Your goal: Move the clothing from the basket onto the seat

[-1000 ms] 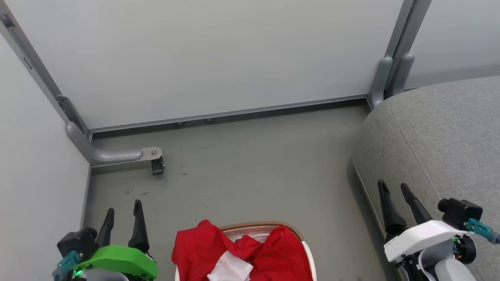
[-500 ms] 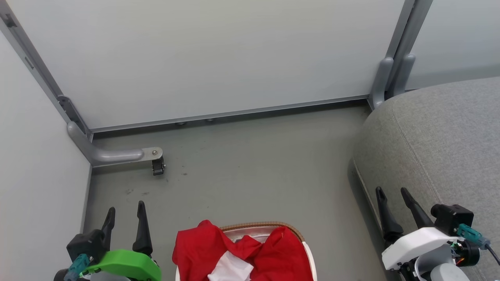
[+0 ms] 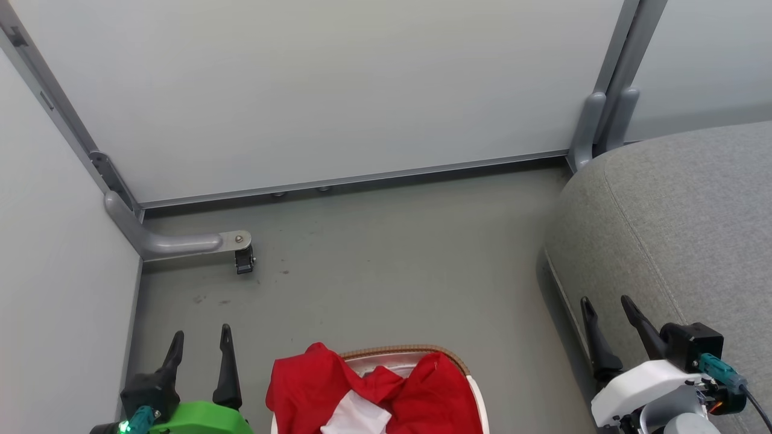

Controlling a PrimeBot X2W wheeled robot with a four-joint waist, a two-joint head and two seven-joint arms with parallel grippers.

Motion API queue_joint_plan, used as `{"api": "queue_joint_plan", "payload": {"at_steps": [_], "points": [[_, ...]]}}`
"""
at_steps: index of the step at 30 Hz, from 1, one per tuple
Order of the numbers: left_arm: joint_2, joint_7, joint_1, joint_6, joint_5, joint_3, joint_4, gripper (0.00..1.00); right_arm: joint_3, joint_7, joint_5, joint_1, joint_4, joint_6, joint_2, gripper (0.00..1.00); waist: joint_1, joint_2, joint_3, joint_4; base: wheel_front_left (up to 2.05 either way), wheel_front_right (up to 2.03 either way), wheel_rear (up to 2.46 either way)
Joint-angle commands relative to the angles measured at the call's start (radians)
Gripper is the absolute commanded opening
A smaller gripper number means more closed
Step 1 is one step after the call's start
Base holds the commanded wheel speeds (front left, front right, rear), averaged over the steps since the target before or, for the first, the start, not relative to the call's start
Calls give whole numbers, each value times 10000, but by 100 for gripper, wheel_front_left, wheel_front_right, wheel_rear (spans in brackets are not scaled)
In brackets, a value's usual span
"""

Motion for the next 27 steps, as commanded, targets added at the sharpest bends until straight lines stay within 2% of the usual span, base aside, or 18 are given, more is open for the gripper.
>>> {"api": "queue_joint_plan", "payload": {"at_steps": [1,6,12,15,22,27], "points": [[19,-100,102,-55,268,15,-5,100,-17,-94,-238,142,4,3,-73,100,0,0,2,1,0,0,0],[-21,-194,48,-258,382,-117,320,100,78,-190,-621,124,-8,3,-55,100,0,0,218,-49,0,0,0],[-40,-317,-499,-489,503,-778,861,100,178,-309,-958,-221,183,1,23,100,0,0,932,-300,0,0,0],[-37,-360,-892,-601,364,-1239,1231,100,329,-354,-1159,-527,73,1,7,100,0,0,1540,-512,0,0,0],[-24,-508,-2201,-782,882,-2451,2464,100,593,-492,-1628,-1345,-109,-1,-19,100,0,0,3329,-1064,0,0,0],[-21,-475,-2933,-843,486,-3148,3277,100,694,-488,-1524,-1783,-153,-1,48,100,0,0,4301,-1269,0,0,0]]}}
